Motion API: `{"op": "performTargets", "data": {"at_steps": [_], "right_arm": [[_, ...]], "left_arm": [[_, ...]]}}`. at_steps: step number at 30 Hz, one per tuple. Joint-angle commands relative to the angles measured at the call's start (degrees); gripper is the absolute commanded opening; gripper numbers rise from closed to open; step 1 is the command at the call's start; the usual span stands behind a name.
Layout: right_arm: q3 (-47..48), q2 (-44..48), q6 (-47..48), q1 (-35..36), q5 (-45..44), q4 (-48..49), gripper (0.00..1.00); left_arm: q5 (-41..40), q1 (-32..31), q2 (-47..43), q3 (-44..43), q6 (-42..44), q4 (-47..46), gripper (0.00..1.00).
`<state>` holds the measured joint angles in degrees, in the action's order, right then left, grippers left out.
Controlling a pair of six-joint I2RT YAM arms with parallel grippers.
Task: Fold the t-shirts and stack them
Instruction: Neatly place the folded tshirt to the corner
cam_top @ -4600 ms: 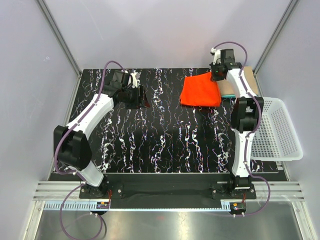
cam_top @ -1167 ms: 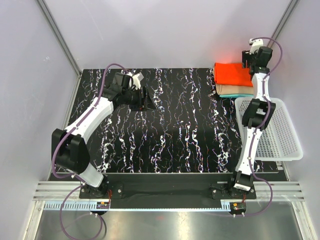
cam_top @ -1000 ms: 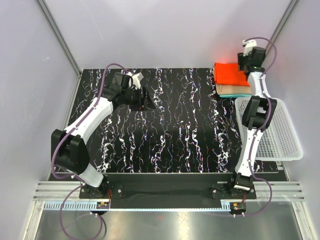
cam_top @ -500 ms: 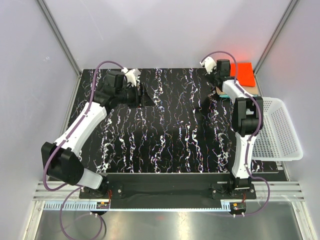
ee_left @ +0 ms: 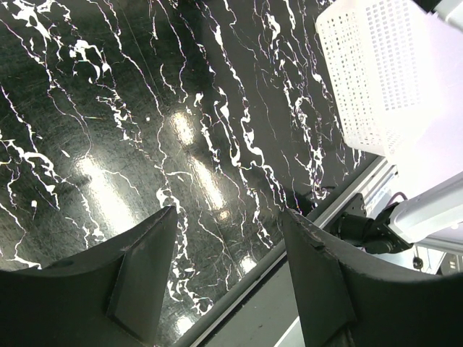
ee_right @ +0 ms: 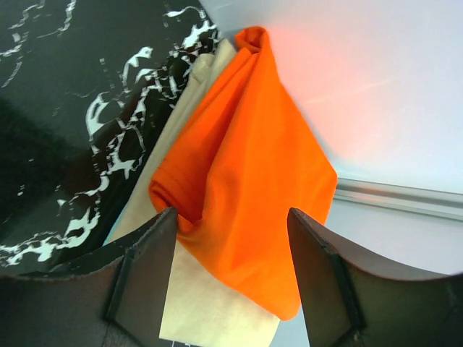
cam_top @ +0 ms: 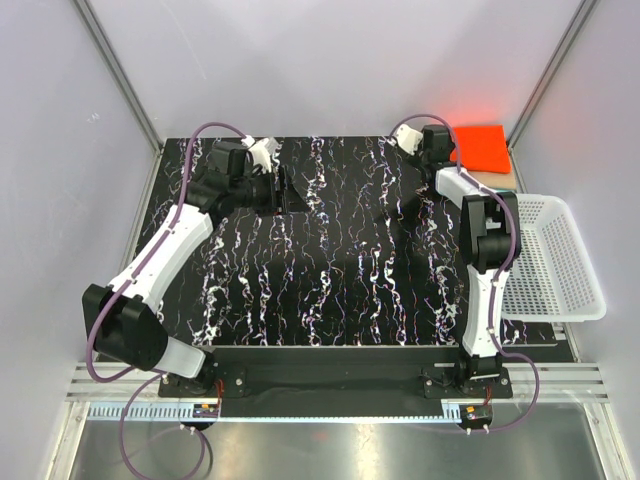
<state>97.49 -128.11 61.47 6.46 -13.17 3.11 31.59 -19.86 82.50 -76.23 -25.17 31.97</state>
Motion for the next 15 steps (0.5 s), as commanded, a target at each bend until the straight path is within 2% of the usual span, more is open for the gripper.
{"op": "performTargets", "data": {"at_steps": [1,11,15], "right_arm": [[-1.5,1.0,3.4,1.4,-2.6,2.9,0.69],[-3.6,1.0,3.7,2.5,-4.5,2.9,0.73],[-1.4,-1.4,4.7,2.6,-6.5,4.1,0.70]], "left_arm": [[2.6,0.6,-1.7,0.4,-0.8,-2.9,0.65],[4.8,1.1,-1.7,1.3,-2.2,-4.5,0.65],[4.7,1.1,-1.8,1.3,-2.0,-4.4,0.65]]}}
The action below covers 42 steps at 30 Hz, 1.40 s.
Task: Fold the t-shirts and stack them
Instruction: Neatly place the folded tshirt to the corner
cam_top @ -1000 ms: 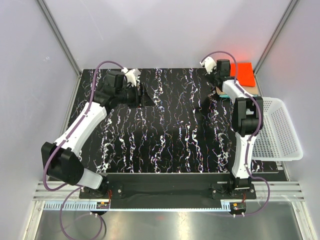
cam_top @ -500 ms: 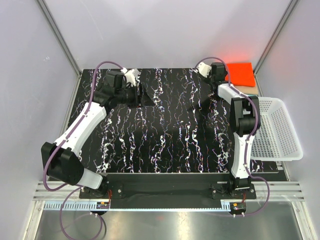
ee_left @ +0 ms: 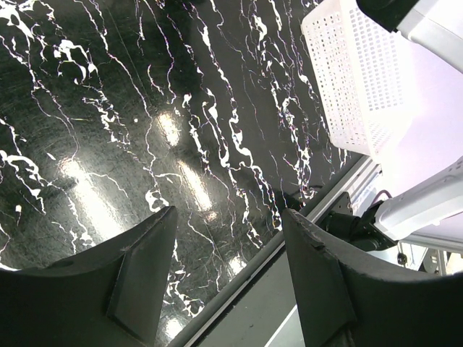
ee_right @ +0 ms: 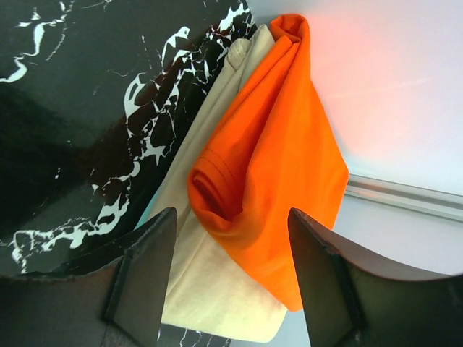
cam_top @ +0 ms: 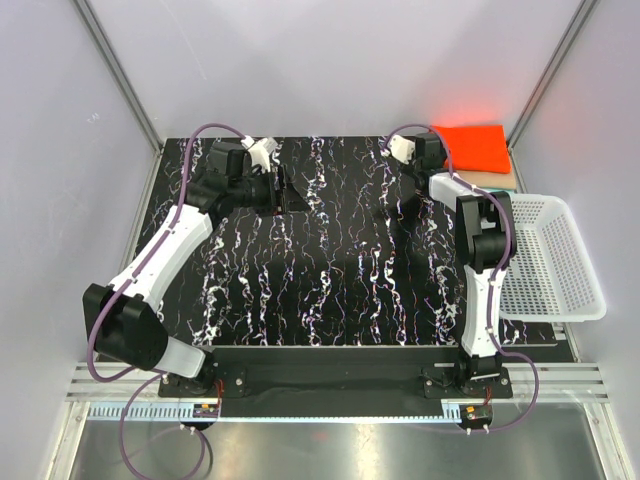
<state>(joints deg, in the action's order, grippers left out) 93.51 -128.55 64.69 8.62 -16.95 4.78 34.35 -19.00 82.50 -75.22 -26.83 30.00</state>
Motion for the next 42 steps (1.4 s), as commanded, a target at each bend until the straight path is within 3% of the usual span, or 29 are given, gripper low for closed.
{"op": "performTargets", "data": {"at_steps": [1,11,12,15,18,25,34,42], "right_arm": [[3.0,-1.6,1.6,0.4,-2.7,2.1,0.69],[3.2,-3.3,2.3,0.4,-3.3,3.0,0.68],[3.3,-3.6,2.5,0.4,-3.7,3.4,0.61],[2.5,-3.2,3.7,0.4,-5.2,5.0,0.17],[0.8,-1.9,5.4,0.5,-6.8,6.8,0.00],[-2.1,4.0,8.4,0.5,-8.7,6.6,0.00],[-7.7,13.3,3.9,0.8,-8.8,-1.4,0.00],[-10.1,10.4,-0.3,2.5,-9.3,-2.8,0.00]], "left_arm": [[1.9,0.3,-1.7,0.2,-0.3,-2.4,0.65],[2.0,0.5,-2.0,0.2,-0.3,-2.3,0.65],[2.0,0.5,-2.1,0.2,-0.4,-2.2,0.65],[2.0,0.6,-2.3,0.2,-0.4,-2.5,0.65],[2.5,0.9,-2.2,0.4,-0.8,-3.0,0.65],[2.8,0.9,-2.3,0.9,-1.2,-3.5,0.65],[3.5,0.9,-2.2,1.4,-1.9,-4.2,0.65],[3.7,0.9,-2.4,1.7,-1.8,-4.3,0.65]]}}
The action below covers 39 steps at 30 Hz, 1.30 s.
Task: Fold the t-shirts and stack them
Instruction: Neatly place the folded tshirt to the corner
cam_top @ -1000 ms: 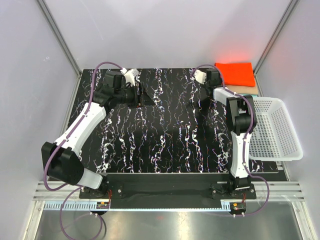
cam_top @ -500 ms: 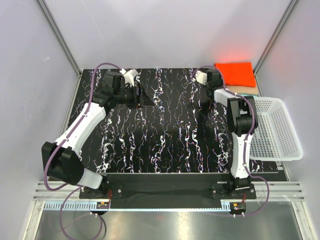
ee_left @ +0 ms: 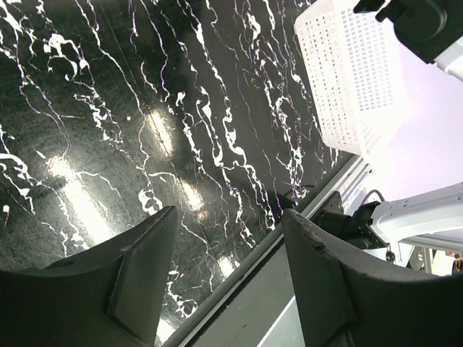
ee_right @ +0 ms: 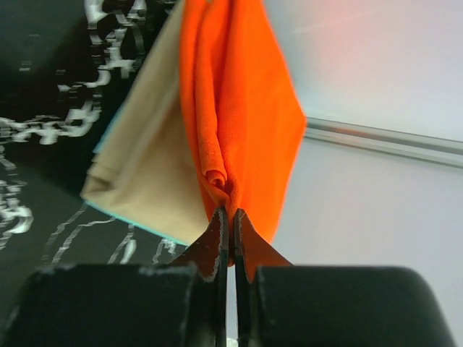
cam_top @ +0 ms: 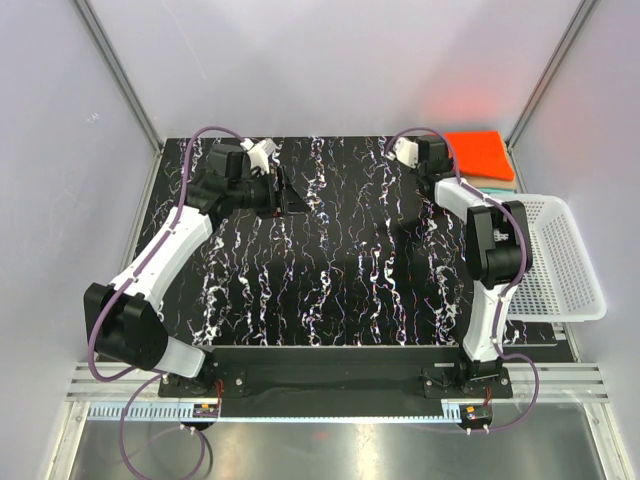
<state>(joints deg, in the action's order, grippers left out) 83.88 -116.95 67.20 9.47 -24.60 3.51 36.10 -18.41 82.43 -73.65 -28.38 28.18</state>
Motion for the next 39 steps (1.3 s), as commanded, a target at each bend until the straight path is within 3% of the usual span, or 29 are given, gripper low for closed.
{"op": "performTargets", "data": {"at_steps": [1,3,7,8,11,15,20,23,24,25,27,30,34,36,37,38,39], "right_arm": [[0.4,-2.0,-3.4,1.9,-2.0,-3.1,0.00],[1.4,-4.3,-4.6,2.6,-2.6,-5.6,0.03],[2.5,-5.7,-8.7,3.7,-2.5,-8.8,0.26],[3.0,-5.5,-9.5,3.8,-2.3,-10.3,0.38],[3.4,-3.0,-11.8,3.8,-1.4,-11.4,0.50],[3.4,2.8,-17.8,3.7,2.1,-16.2,0.59],[2.8,13.2,-25.1,5.3,1.5,-27.1,0.59],[4.9,20.1,-37.5,6.7,0.2,-33.3,0.60],[7.6,21.5,-46.5,7.0,0.1,-35.7,0.64],[9.5,22.7,-51.4,7.1,0.9,-42.5,0.81],[11.9,27.2,-65.8,7.2,6.7,-47.6,0.99],[9.1,35.2,-80.1,7.2,16.4,-50.9,1.00],[5.1,44.9,-87.5,7.2,26.0,-51.6,1.00],[1.5,51.4,-91.4,7.3,26.1,-50.7,1.00],[0.1,53.5,-92.3,7.2,26.6,-49.3,1.00],[-1.2,57.1,-93.0,7.2,28.4,-48.8,1.00],[-3.8,58.7,-94.5,7.2,29.3,-48.2,1.00]], "left_arm": [[1.9,0.3,-2.5,0.0,-0.3,-2.4,0.65],[1.8,0.3,-2.4,-0.1,-0.1,-2.3,0.65],[1.3,0.3,-2.0,-0.3,0.3,-2.0,0.65],[1.3,0.3,-1.8,-0.4,0.3,-1.8,0.65],[1.0,0.4,-1.3,-0.6,0.5,-1.6,0.65],[-0.2,0.3,-0.9,-0.8,1.2,-0.9,0.66],[-0.9,0.3,-0.3,-1.1,1.9,0.5,0.66],[-2.0,0.4,-1.4,-3.9,2.9,1.8,0.66],[-1.6,0.4,-1.8,-4.7,3.3,1.6,0.67],[-0.8,0.3,-2.4,-5.7,3.3,1.0,0.67],[0.3,0.4,-4.6,-7.4,2.2,-0.8,0.67],[0.6,0.3,-9.1,-7.8,1.8,-4.4,0.68],[-1.1,0.6,-15.6,-6.0,4.8,-4.9,0.72],[-5.1,0.7,-20.5,-3.8,5.1,-4.8,0.76],[-6.6,0.7,-22.1,-2.7,5.1,-4.7,0.82],[-7.8,0.7,-25.5,-0.5,4.8,-4.7,0.99],[-9.9,0.7,-27.3,0.8,4.0,-4.8,0.99]]}}
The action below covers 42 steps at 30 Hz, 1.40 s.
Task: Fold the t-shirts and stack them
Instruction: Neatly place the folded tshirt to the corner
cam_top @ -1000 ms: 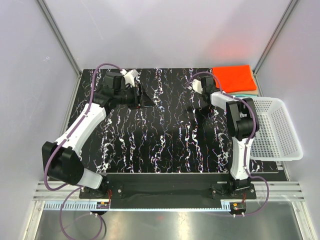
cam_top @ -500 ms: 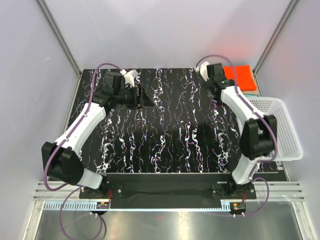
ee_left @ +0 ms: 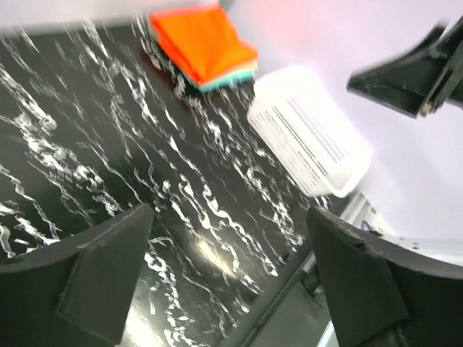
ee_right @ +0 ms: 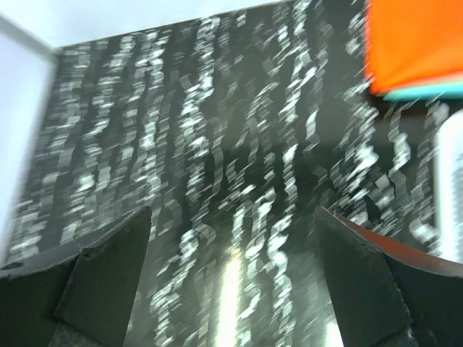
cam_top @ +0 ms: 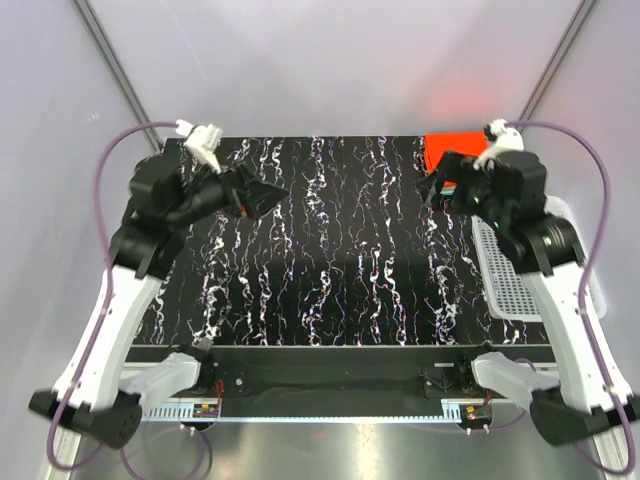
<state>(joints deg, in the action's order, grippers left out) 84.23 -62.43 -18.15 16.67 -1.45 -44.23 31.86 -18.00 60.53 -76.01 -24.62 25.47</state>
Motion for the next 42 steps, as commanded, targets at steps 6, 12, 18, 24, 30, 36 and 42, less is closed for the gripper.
{"op": "performTargets", "data": {"at_steps": [6,12,18,24,30,36,42], "right_arm": [[-7.1,11.5,-10.0,0.0,2.0,-3.8,1.00],[-8.9,16.5,-11.0,0.0,2.9,-2.5,1.00],[-9.3,16.6,-12.7,0.0,4.4,-2.0,1.00],[-9.5,17.1,-13.5,0.0,4.5,-0.9,1.00],[-9.3,16.6,-13.7,0.1,5.0,-1.4,1.00],[-9.5,17.0,-14.0,0.0,5.1,-1.8,1.00],[-9.5,16.6,-14.5,0.0,5.1,-2.6,1.00]], "left_arm": [[-4.2,0.2,-16.7,10.2,-0.4,-4.1,0.99],[-1.9,0.2,-20.0,11.8,-1.5,-2.3,0.99],[-1.7,0.2,-20.4,11.4,-1.3,-1.5,0.99],[-1.0,0.2,-19.7,10.4,-0.5,0.3,0.99],[-0.7,0.2,-19.8,9.7,-0.6,0.5,0.99],[0.0,0.2,-19.8,9.8,-1.1,0.2,0.99],[0.2,0.2,-19.8,10.6,-1.2,0.1,0.99]]}}
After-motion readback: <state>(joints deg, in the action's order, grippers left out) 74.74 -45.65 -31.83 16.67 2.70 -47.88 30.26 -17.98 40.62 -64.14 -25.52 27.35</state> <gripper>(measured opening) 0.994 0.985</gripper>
